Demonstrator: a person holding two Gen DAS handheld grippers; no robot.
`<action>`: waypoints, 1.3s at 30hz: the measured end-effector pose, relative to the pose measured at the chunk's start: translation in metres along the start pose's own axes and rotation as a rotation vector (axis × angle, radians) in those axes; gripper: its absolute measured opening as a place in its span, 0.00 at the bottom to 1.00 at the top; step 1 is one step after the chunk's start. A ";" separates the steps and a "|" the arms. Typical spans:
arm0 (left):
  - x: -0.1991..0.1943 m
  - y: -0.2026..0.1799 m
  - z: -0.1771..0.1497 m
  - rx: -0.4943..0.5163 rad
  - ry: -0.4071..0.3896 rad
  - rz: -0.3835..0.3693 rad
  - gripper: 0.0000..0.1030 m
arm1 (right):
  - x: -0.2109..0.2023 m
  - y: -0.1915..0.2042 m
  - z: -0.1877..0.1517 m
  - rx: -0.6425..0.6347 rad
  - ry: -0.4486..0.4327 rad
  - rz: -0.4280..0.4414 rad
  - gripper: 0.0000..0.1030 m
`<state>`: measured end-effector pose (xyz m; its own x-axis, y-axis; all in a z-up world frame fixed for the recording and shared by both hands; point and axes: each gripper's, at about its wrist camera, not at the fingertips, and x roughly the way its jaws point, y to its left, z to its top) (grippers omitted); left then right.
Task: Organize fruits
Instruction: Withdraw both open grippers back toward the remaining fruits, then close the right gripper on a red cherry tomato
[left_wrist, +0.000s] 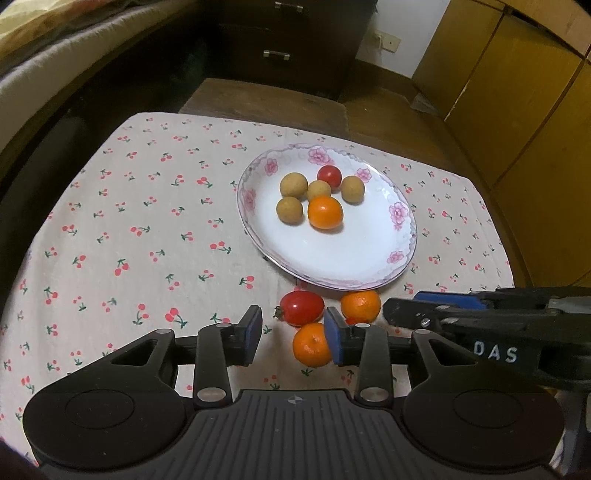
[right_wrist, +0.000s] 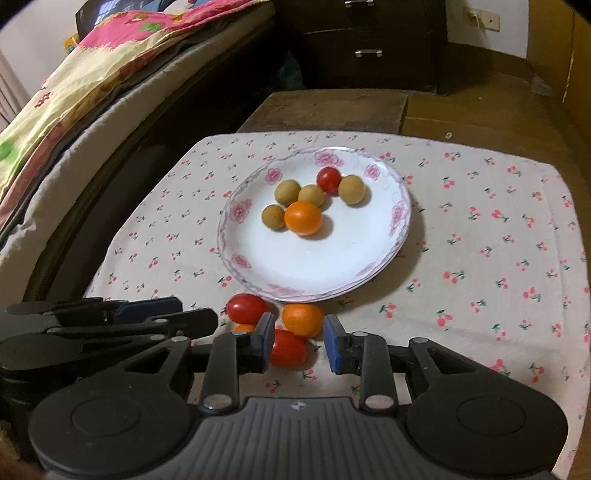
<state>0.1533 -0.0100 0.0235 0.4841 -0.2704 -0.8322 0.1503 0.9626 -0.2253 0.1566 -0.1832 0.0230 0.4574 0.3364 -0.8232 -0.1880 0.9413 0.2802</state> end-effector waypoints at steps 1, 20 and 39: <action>0.000 0.001 0.000 -0.001 0.000 0.000 0.44 | 0.001 0.001 0.000 -0.003 0.002 0.002 0.33; -0.003 0.018 0.002 -0.043 -0.003 0.003 0.48 | 0.038 0.011 -0.009 -0.037 0.095 0.008 0.37; 0.015 -0.004 -0.010 0.014 0.057 -0.038 0.51 | 0.018 -0.006 -0.023 -0.062 0.127 -0.014 0.33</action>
<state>0.1515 -0.0180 0.0074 0.4284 -0.3048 -0.8506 0.1796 0.9513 -0.2504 0.1457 -0.1835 -0.0051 0.3478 0.3130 -0.8838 -0.2373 0.9413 0.2400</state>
